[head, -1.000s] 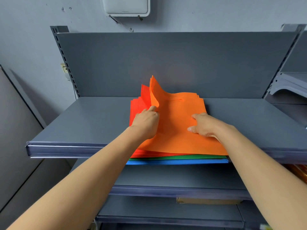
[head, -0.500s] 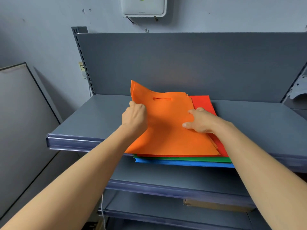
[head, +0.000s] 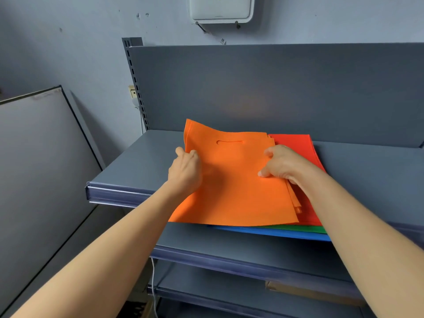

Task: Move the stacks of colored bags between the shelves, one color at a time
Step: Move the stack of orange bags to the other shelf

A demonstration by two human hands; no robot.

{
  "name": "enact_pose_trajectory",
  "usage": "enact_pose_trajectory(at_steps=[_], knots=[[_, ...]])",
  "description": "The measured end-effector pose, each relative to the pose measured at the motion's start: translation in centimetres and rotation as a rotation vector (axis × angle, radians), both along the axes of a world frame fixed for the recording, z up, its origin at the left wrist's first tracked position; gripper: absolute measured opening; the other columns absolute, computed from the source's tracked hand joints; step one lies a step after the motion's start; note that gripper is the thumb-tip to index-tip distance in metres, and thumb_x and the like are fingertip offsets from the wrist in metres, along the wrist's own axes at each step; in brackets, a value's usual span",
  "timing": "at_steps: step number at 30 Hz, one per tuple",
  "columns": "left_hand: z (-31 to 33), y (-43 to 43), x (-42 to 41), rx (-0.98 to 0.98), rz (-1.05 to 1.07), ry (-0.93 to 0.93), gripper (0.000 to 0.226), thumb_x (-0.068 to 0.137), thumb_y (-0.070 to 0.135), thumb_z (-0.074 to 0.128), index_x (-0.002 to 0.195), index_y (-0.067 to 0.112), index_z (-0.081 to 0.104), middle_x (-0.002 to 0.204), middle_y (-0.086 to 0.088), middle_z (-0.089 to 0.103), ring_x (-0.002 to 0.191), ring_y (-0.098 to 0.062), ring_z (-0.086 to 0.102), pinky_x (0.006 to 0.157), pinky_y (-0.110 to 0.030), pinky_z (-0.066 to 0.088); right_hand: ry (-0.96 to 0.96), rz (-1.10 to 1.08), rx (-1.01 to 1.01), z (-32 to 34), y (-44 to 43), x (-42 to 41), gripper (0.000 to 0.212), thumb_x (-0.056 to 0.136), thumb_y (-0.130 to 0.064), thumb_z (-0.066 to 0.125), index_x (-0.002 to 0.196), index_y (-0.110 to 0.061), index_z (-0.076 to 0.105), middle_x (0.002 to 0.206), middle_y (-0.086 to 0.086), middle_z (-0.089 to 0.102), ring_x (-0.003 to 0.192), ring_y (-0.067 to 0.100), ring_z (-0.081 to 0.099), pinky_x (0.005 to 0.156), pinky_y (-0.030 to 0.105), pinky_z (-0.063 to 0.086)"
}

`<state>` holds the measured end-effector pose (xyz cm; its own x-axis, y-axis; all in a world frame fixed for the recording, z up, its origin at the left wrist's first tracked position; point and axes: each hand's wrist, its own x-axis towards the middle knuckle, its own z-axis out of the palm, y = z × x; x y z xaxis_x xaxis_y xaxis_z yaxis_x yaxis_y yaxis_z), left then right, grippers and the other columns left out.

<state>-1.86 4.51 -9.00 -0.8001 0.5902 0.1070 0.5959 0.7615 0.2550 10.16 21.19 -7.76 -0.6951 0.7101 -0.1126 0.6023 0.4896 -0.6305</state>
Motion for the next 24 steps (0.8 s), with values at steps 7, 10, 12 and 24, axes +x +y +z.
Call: enact_pose_trajectory(at_steps=[7,10,12,24], knots=[[1.4,-0.7,0.5,0.15,0.057,0.093,0.015,0.087,-0.002,0.036,0.096,0.006,0.044,0.102,-0.013,0.031,0.056,-0.024,0.034,0.059,-0.036,0.035,0.117,0.046,0.313,1.8,-1.4,-0.2,0.05,0.086,0.002,0.053,0.132,-0.015,0.052,0.14,0.007,0.047,0.127,0.021,0.045,0.092,0.022,0.039],[2.6,-2.0,1.7,0.244,0.113,0.114,0.027,0.085,-0.002,0.034,0.109,0.007,0.044,0.11,-0.015,0.032,0.066,-0.031,0.04,0.063,-0.038,0.033,0.169,0.101,0.375,3.1,-2.5,0.5,0.055,0.088,0.005,0.048,0.139,-0.015,0.043,0.144,0.007,0.04,0.132,0.023,0.039,0.101,0.027,0.036],[3.4,-3.4,2.9,0.306,0.163,0.139,0.036,0.084,-0.004,0.033,0.117,0.008,0.044,0.113,-0.015,0.033,0.07,-0.032,0.041,0.065,-0.038,0.032,0.209,0.156,0.399,3.8,-3.6,1.0,0.058,0.089,0.006,0.043,0.142,-0.014,0.038,0.144,0.007,0.037,0.13,0.024,0.04,0.098,0.028,0.036],[4.9,-17.5,11.8,0.441,0.576,0.288,0.043,0.087,-0.007,0.031,0.124,0.008,0.047,0.12,-0.013,0.039,0.092,-0.038,0.053,0.081,-0.045,0.045,0.489,0.541,0.329,5.1,-16.1,2.9,0.067,0.079,0.011,0.037,0.142,-0.011,0.037,0.135,0.01,0.037,0.117,0.032,0.047,0.097,0.037,0.04]])
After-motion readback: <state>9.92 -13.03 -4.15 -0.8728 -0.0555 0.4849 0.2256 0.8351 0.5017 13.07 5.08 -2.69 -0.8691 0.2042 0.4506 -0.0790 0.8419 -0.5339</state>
